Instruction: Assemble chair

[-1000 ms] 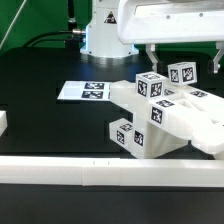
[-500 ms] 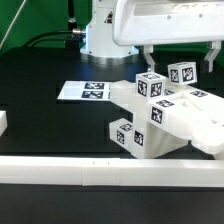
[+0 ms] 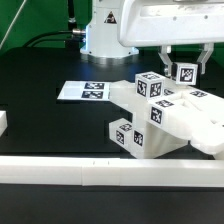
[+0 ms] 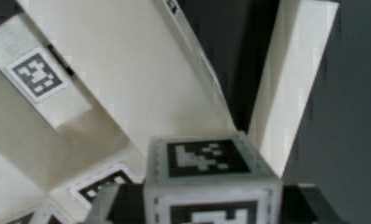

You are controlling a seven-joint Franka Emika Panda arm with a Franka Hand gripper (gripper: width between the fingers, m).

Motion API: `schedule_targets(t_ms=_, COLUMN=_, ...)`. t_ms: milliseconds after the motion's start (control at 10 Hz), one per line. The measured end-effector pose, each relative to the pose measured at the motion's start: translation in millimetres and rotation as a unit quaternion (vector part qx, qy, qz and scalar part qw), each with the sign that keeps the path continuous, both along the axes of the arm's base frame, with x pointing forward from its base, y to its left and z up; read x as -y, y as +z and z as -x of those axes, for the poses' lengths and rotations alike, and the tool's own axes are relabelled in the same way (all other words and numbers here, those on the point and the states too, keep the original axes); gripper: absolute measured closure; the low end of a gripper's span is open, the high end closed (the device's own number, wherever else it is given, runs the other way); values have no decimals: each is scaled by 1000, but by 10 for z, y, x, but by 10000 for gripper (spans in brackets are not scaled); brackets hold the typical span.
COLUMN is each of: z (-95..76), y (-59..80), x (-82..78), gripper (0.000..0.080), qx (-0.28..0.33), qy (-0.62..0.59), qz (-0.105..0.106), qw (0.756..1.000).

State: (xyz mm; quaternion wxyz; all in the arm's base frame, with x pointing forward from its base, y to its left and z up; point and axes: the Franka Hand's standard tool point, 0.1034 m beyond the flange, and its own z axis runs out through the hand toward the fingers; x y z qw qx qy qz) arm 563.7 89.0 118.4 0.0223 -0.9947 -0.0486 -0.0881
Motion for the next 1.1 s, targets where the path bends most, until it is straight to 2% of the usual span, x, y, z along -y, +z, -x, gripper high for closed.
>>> schedule_targets(t_ms=300, z=0, y=0, x=0, gripper=517, qx=-2, qy=-38, qz=-8, qw=999)
schedule_targets(t_ms=500, z=10, y=-7, x=18, gripper=516, qx=-10, qy=-127, qz=-23, qw=992)
schedule_targets(t_ms=700, z=19, y=-20, x=-6, gripper=515, qx=-17, qy=-241, qz=-42, qw=969)
schedule_targets(t_ms=1000, z=16, y=-19, x=-20, gripper=515, qx=-22, qy=-323, qz=-58, qw=944)
schedule_targets(t_ms=1100, z=18, y=-20, x=-25, gripper=515, qx=-25, qy=-362, qz=-67, qw=929)
